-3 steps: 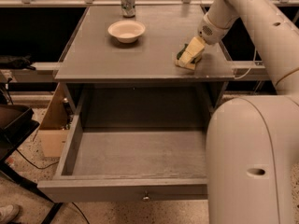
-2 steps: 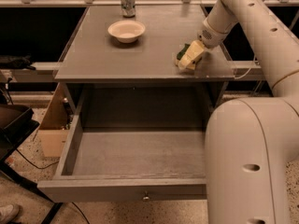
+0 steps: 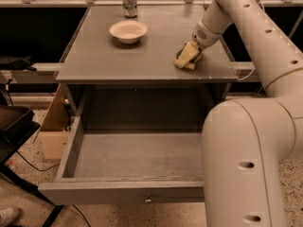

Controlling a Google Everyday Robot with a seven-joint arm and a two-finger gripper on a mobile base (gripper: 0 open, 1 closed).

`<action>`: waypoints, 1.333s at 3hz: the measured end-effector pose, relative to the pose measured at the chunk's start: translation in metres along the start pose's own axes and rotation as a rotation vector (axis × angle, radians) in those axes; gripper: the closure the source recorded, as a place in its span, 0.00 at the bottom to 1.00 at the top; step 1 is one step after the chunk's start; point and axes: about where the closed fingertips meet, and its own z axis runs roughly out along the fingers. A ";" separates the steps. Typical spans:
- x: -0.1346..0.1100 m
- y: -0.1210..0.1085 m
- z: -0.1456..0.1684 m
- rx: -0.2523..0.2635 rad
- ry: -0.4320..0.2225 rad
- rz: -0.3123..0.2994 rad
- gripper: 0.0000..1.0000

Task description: Place sponge into top drawer

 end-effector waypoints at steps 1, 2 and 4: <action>-0.001 0.000 -0.002 0.000 0.000 0.000 0.81; -0.002 0.000 -0.004 0.000 0.000 0.000 1.00; -0.027 0.060 -0.074 0.095 -0.010 -0.101 1.00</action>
Offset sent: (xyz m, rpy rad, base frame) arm -0.0284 0.0232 0.0614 -0.1181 -0.0585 0.0699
